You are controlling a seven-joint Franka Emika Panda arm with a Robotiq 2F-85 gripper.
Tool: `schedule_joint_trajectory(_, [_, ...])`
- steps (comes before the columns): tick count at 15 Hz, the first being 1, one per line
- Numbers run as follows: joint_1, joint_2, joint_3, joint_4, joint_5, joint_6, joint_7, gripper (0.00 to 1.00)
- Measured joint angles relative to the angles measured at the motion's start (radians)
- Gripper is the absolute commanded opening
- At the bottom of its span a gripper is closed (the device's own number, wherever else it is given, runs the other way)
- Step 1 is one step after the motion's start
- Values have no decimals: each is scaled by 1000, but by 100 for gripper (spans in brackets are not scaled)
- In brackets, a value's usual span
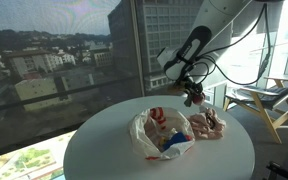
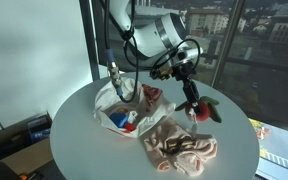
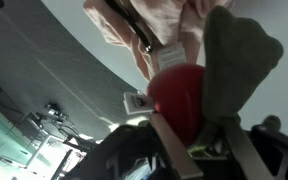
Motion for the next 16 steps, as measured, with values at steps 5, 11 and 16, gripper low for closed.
schedule_joint_trajectory(5, [34,-76,29,-55,5,97,30,100])
schedule_joint_trajectory(11, [122,-145,125,-81,10,128,-22,100])
schedule_joint_trajectory(16, [157,-179,234,-136,116,169,-172,100])
